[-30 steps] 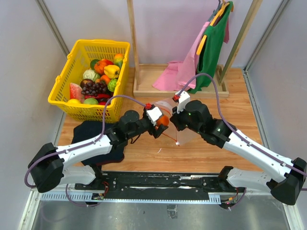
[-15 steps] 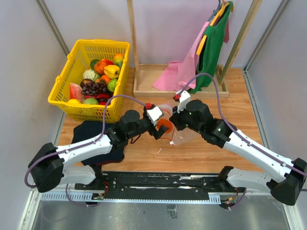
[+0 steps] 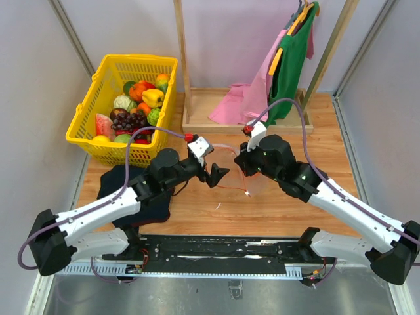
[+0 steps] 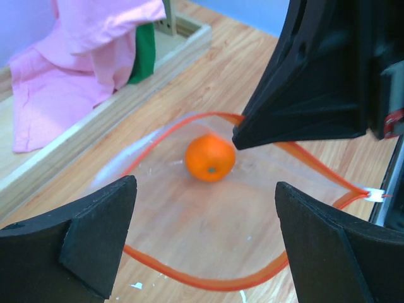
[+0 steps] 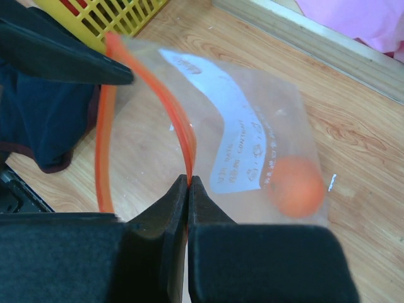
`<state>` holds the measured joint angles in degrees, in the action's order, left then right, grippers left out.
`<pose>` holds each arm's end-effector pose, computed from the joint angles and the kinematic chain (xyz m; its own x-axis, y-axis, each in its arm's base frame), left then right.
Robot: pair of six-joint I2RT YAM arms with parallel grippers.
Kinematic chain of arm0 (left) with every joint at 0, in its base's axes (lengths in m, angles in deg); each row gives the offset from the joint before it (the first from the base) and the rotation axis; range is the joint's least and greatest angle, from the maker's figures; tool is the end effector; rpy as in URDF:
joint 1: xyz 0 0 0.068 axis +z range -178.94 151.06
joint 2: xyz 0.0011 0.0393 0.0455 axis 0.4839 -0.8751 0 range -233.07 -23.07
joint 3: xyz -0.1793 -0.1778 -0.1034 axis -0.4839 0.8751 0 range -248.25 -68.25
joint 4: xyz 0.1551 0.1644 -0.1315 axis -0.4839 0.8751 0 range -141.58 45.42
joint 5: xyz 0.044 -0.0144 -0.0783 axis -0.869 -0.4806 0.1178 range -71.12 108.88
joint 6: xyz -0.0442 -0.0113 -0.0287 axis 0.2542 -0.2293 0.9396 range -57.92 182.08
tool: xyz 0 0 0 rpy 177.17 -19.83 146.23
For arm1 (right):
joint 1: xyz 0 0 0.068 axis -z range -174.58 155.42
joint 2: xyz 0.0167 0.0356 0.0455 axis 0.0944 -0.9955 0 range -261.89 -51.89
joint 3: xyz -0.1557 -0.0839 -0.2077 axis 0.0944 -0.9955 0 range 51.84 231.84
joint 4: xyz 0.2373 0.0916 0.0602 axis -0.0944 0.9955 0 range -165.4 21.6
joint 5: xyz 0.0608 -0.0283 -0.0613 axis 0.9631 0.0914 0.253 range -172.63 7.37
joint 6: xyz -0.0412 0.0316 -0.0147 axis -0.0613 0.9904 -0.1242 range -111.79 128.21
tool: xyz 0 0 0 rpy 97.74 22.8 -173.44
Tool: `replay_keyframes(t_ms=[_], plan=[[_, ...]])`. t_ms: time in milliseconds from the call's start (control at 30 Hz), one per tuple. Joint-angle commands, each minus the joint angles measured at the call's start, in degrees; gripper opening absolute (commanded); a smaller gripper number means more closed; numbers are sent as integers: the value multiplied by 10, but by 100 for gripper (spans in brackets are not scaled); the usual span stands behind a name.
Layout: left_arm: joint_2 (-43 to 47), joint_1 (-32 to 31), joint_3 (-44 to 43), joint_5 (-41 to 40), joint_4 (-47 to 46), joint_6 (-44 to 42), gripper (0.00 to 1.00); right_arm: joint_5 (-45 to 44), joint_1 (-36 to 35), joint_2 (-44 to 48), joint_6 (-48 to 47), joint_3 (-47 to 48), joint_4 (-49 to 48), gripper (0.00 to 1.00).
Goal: Place the food in the zip-top bag and seal the zipper
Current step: Place the fake fruit in the zipper food storage bag, then pick up the fake vegetable from the bin.
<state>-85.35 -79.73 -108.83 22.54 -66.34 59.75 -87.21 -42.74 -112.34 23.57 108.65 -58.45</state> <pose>0.1599 -0.1997 0.2993 -0.0434 0.1173 -0.9921 0.8157 0.5776 0.0326 0.1627 0.1772 0.3489 -0.4095 -0.0618 -0.9102 -0.6059 0.7643 0.2207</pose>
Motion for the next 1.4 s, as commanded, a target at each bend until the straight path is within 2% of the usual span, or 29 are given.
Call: replay_keyframes(t_ms=[0, 200, 400, 500, 767, 933, 1167, 1367], plan=[[48, -5, -36, -38, 46, 56, 94, -11, 20, 13, 22, -12, -13, 1], [73, -5, -96, -123, 151, 88, 95, -19, 33, 17, 24, -22, -13, 1], [61, -3, -174, -225, 260, 92, 99, -28, 34, 18, 15, -25, -13, 1], [54, 17, -213, -257, 311, 90, 99, -32, 34, 17, 11, -27, -13, 1], [44, 209, -287, -203, 412, 118, 99, -36, 35, 21, -1, -32, -14, 1], [31, 302, -305, -189, 455, 146, 99, -34, 35, 20, -7, -32, -12, 1], [-52, 456, -347, -122, 536, 188, 99, -32, 35, 19, -11, -34, -13, 1], [-138, 490, -369, -80, 578, 195, 99, -31, 36, 17, -13, -36, -16, 1]])
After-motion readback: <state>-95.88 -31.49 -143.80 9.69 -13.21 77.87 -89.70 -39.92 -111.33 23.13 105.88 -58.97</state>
